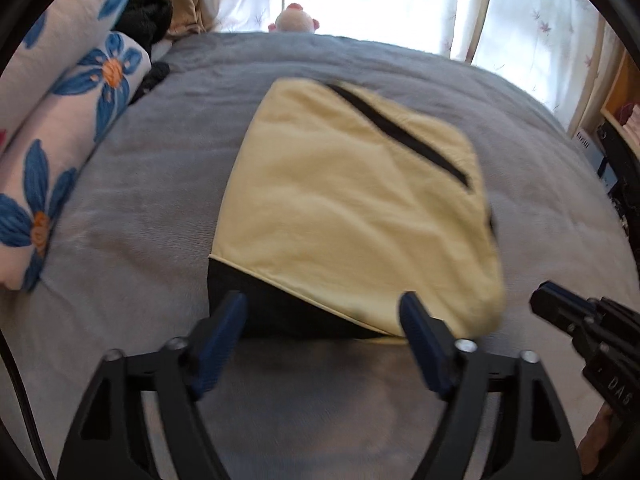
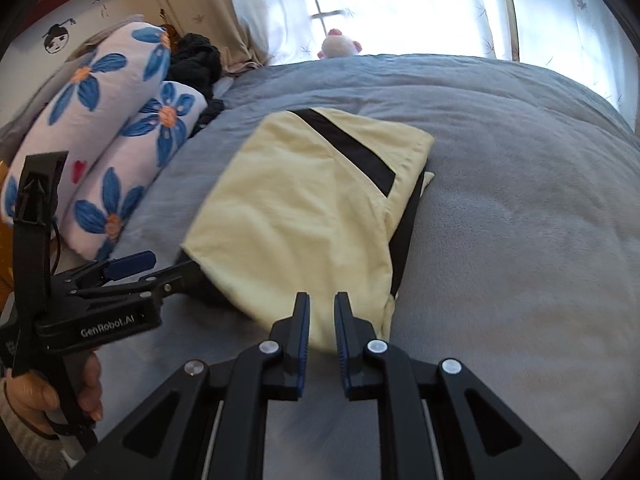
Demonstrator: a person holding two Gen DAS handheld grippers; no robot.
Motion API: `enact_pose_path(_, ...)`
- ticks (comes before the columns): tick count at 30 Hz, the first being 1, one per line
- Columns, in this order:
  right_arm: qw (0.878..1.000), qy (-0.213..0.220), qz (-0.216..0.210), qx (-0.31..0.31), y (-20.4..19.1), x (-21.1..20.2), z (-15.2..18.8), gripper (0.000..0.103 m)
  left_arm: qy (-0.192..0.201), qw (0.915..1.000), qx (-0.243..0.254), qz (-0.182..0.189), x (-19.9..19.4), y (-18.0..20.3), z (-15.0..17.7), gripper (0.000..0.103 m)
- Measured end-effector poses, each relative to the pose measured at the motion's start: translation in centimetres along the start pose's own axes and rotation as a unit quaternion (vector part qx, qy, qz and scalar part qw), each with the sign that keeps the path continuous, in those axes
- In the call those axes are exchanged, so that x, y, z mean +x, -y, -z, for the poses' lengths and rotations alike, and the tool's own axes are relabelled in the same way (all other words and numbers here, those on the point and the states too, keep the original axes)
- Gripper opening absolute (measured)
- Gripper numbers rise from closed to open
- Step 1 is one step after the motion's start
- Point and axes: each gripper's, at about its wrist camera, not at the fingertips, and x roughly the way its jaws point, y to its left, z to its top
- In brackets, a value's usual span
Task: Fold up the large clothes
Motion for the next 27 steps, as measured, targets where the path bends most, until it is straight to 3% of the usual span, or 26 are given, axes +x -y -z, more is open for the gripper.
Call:
enact_pose_path(7,1.0,0.009,-0.005,-0.006,-2.5,-8.7,1.4,0.016,0.021,0.9998,0.006,0.003,-9.1,3.1,2.0,0.084)
enact_pose_path(9,1.0,0.015,-0.005,-0.007,-2.8,-11.2,2.2,0.034,0.031,0.9995,0.007,0.008,-11.8,4.0,3.0,0.089)
enact_pose_path(12,1.0,0.026,0.0,-0.006,-3.0,-15.2,3.9,0.049,0.049,0.9986,0.007,0.019,-16.3,5.6,5.1,0.092)
enact_pose_path(16,1.0,0.023,-0.011,0.001,-2.9,-20.0,6.1,0.049,0.064,0.9971,0.026,0.033,-21.1,7.9,7.7,0.092)
enact_pose_path(27,0.999,0.037,-0.01,-0.003,-2.9,-30.0,12.4,0.05,0.078,0.9936,0.081,0.01,-31.6,13.2,15.5,0.093)
